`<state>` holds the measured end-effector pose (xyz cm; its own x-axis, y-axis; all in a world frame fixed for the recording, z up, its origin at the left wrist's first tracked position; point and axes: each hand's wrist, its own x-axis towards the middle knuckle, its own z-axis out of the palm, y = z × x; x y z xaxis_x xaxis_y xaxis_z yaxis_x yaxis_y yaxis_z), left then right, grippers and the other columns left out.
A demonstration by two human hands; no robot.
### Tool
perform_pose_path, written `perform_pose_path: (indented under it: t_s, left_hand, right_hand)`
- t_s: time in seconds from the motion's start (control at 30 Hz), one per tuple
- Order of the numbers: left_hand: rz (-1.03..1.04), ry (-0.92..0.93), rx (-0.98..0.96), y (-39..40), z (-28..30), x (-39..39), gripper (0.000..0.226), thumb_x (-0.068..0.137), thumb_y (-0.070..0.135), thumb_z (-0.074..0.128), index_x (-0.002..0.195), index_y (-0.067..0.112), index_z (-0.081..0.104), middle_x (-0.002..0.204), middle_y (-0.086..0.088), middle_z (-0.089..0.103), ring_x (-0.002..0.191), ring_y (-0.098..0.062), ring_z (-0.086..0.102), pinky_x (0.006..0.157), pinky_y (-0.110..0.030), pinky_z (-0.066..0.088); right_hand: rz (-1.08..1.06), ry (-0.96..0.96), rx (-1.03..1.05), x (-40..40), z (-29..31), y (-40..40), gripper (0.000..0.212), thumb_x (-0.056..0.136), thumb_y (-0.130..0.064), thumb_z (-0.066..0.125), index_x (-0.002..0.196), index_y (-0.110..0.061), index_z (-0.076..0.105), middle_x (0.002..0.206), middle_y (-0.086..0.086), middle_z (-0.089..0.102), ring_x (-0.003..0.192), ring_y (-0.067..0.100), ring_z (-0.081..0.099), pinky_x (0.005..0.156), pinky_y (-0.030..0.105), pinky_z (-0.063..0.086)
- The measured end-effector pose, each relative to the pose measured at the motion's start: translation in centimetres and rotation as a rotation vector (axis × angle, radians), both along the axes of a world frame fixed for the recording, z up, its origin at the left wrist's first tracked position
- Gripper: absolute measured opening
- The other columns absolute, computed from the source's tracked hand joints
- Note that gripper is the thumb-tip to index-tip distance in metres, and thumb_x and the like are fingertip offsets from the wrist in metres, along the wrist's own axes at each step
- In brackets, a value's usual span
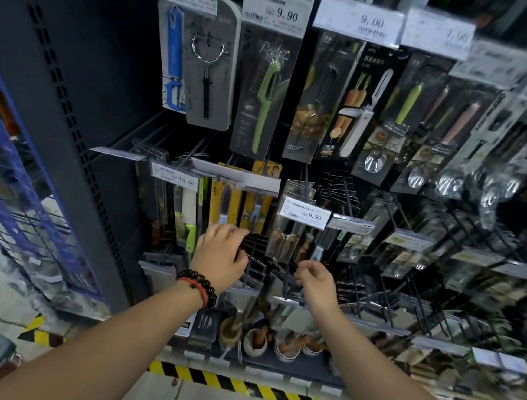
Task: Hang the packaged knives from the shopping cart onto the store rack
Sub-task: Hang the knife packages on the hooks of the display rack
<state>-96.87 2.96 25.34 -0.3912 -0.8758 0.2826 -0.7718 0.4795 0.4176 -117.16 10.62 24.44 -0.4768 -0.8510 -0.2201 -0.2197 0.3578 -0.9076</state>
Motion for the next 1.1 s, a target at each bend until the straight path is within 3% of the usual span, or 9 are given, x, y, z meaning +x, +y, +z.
perform_pose_path:
  t_s: [0.1,0.27,0.43,0.53,0.73,0.83,0.93,1.03,1.1]
  left_hand:
    - [-0.005,-0.12,0.074,1.4,-0.3,1.2,0.045,0.092,0.033,0.043,0.137,0.026,0.044,0.136,0.002,0.047,0.13,-0.021,0.033,0.106,-0.04,0.033]
    - [0.064,-0.176,0.184,5.2,0.7,4.5,0.042,0.095,0.04,0.04,0.135,0.027,0.045,0.133,-0.001,0.052,0.123,-0.024,0.045,0.098,-0.038,0.041]
    - [0.178,-0.188,0.249,12.2,0.1,9.1,0.043,0.095,0.041,0.041,0.135,0.026,0.045,0.129,-0.003,0.054,0.115,-0.026,0.051,0.091,-0.039,0.046]
    - [0.25,-0.187,0.281,17.5,-0.2,12.7,0.041,0.095,0.041,0.041,0.133,0.025,0.046,0.124,-0.004,0.055,0.114,-0.026,0.05,0.092,-0.039,0.046]
    - [0.412,-0.117,0.343,27.7,-0.7,22.4,0.038,0.09,0.039,0.044,0.125,0.027,0.051,0.116,-0.003,0.06,0.108,-0.026,0.057,0.085,-0.036,0.049]
    - [0.494,-0.057,0.408,32.3,-0.7,27.8,0.039,0.091,0.04,0.045,0.128,0.031,0.05,0.121,-0.001,0.059,0.11,-0.025,0.056,0.089,-0.037,0.047]
    - [0.583,0.022,0.471,36.6,-0.8,33.8,0.046,0.088,0.049,0.042,0.133,0.039,0.044,0.123,0.005,0.059,0.111,-0.021,0.058,0.09,-0.035,0.049]
    - [0.68,0.058,0.483,40.4,-1.1,40.5,0.042,0.088,0.048,0.04,0.124,0.03,0.054,0.123,-0.002,0.061,0.112,-0.023,0.057,0.094,-0.034,0.046]
    - [0.716,0.058,0.47,42.8,-1.6,45.7,0.04,0.094,0.04,0.044,0.132,0.027,0.051,0.134,0.0,0.055,0.122,-0.019,0.051,0.1,-0.029,0.041]
  right_hand:
    - [0.099,0.165,-0.01,1.2,0.9,2.1,0.011,0.098,-0.019,0.053,0.103,-0.021,0.062,0.079,-0.003,0.061,0.064,0.013,0.054,0.054,0.017,0.042]
    - [0.24,0.345,-0.029,3.7,2.3,4.9,0.017,0.098,-0.023,0.05,0.112,-0.02,0.06,0.079,-0.005,0.062,0.065,0.015,0.057,0.064,0.036,0.049]
    - [0.458,0.564,-0.034,8.0,2.1,8.3,0.018,0.098,-0.028,0.049,0.112,-0.023,0.06,0.1,-0.004,0.063,0.086,0.017,0.06,0.073,0.034,0.051]
    - [0.596,0.635,-0.059,11.4,1.5,10.8,0.02,0.096,-0.028,0.05,0.111,-0.021,0.06,0.103,-0.002,0.062,0.092,0.019,0.059,0.079,0.038,0.053]
    - [0.749,0.428,-0.101,21.4,0.7,16.4,0.014,0.093,-0.025,0.053,0.104,-0.029,0.06,0.085,-0.009,0.061,0.069,0.013,0.056,0.058,0.028,0.041]
    - [0.798,0.321,-0.155,28.1,0.5,19.3,0.015,0.091,-0.021,0.058,0.103,-0.023,0.066,0.088,-0.005,0.068,0.08,0.013,0.062,0.071,0.032,0.049]
    - [0.883,0.28,-0.173,35.5,-0.3,22.1,0.017,0.088,-0.017,0.061,0.104,-0.019,0.068,0.092,0.0,0.071,0.086,0.016,0.063,0.075,0.026,0.045]
    - [0.97,0.291,-0.222,43.3,-1.0,24.5,0.013,0.086,-0.015,0.062,0.096,-0.016,0.07,0.089,0.004,0.072,0.086,0.018,0.064,0.078,0.033,0.048]
    - [1.012,0.281,-0.212,48.9,-1.5,26.0,0.011,0.086,-0.016,0.062,0.092,-0.019,0.07,0.083,0.001,0.072,0.08,0.014,0.064,0.076,0.034,0.05]
